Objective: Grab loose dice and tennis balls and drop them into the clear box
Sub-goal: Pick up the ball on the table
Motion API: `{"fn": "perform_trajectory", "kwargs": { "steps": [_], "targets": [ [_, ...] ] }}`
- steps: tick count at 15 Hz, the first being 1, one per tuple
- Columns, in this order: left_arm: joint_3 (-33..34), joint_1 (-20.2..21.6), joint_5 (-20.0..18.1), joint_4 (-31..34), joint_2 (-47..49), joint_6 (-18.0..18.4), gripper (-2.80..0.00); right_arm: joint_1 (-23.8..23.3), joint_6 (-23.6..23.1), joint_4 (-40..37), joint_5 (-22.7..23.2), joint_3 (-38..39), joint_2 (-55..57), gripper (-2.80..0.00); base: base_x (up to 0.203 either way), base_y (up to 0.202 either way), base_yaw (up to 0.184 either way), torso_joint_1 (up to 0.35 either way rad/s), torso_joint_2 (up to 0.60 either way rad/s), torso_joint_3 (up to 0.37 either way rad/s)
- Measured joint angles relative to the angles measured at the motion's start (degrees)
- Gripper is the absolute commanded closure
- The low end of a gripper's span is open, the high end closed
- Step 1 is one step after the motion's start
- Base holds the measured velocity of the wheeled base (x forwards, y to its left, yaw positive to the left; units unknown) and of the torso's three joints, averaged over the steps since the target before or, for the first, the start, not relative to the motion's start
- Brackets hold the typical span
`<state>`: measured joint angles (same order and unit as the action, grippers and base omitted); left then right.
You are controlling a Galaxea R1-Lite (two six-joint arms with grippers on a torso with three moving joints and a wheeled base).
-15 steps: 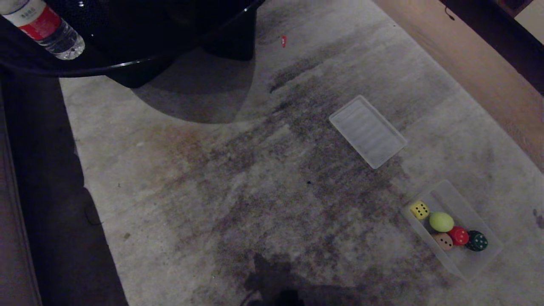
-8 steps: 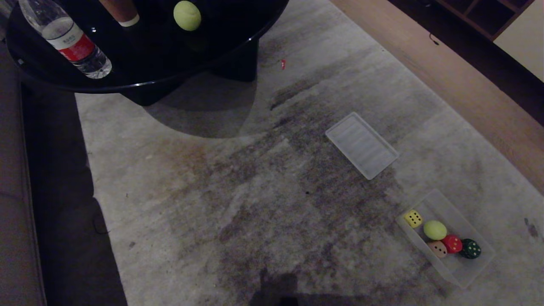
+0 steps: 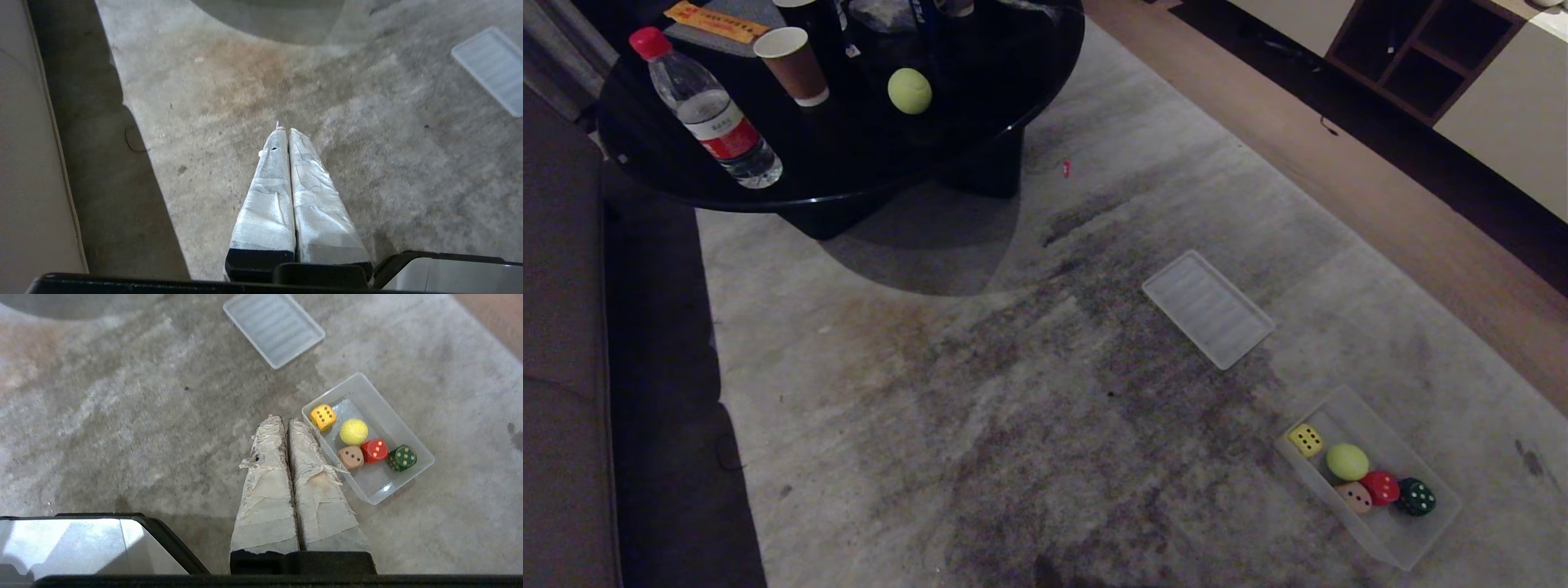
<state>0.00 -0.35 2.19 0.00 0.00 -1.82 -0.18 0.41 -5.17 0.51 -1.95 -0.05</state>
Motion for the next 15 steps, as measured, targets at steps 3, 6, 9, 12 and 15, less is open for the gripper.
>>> {"fn": "perform_trajectory", "kwargs": {
  "steps": [3,6,9,12,15],
  "targets": [
    [0.00,0.00,-0.02,0.02,0.00,0.00,0.00,0.00,0.02,0.00,0.00,0.00,0.00,0.00,0.000,0.000,0.000,0.004,0.00,0.203],
    [0.00,0.00,-0.02,0.02,0.00,0.06,0.00,0.00,0.05,0.00,0.00,0.00,0.00,0.00,0.000,0.000,0.000,0.001,0.00,0.198],
    [0.00,0.00,-0.02,0.00,0.00,0.02,0.00,0.00,0.02,0.00,0.00,-0.02,0.00,0.00,0.000,0.000,0.000,0.002,0.00,0.201],
    [0.00,0.00,-0.02,0.01,0.00,0.02,0.00,0.00,0.02,0.00,0.00,-0.02,0.00,0.00,0.000,0.000,0.000,0.003,0.00,0.203],
    [0.00,0.00,-0.02,0.00,0.00,-0.14,0.00,0.00,-0.06,-0.01,0.00,-0.02,0.00,0.00,0.000,0.000,0.000,-0.001,0.00,0.205]
  ]
}}
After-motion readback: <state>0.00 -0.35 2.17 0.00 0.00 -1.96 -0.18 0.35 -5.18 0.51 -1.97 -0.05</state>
